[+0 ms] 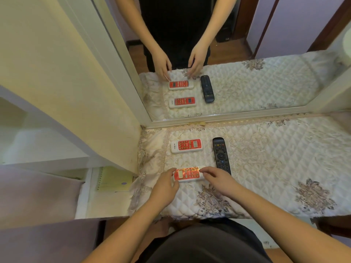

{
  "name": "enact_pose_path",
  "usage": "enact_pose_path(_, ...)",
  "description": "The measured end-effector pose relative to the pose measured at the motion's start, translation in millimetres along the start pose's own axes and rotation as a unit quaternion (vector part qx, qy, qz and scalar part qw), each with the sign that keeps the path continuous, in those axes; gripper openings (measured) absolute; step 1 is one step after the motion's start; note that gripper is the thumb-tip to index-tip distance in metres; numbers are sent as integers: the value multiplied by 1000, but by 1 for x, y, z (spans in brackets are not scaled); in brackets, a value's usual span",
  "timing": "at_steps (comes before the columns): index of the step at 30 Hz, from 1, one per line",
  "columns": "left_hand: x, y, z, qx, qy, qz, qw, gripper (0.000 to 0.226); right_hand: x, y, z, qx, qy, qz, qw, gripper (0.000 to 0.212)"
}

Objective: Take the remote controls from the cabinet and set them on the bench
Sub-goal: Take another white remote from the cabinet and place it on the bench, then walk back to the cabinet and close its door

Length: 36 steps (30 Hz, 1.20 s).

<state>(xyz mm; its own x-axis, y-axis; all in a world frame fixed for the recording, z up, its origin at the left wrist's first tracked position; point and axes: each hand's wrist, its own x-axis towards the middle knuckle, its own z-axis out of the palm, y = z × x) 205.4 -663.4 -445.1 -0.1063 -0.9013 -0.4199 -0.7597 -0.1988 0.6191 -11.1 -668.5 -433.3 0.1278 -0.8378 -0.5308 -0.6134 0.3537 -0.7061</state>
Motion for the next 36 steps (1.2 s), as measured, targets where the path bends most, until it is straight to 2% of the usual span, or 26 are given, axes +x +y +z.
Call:
enact_pose_path(3,-1,-11,0,26,10,53,998,39,-8,-9,13,-44,-10,12,999,33)
enact_pose_path(7,-5,-30,-5,128,-32,105,986,46,-30,-18,43,-103,-16,34,994,43)
enact_pose_path(11,-17,-41,-21,266,-106,184,940,64,-59,-22,76,-137,15,32,990,49)
enact_pose_path(14,-30,-46,-30,338,-130,207,909,73,-77,-22,101,-180,41,24,983,52)
enact_pose_path(18,-50,-48,-29,354,-131,251,891,70,-95,-17,125,-211,113,15,971,52)
enact_pose_path(24,-70,-31,-17,384,-153,343,844,66,-129,-5,142,-225,169,9,960,53)
enact_pose_path(27,-75,-18,1,392,-161,364,830,66,-148,9,143,-234,176,43,955,60)
enact_pose_path(31,-96,4,30,403,-172,418,796,64,-189,30,147,-235,207,100,944,59)
enact_pose_path(36,-136,30,68,433,-152,494,738,67,-255,65,162,-206,248,200,925,51)
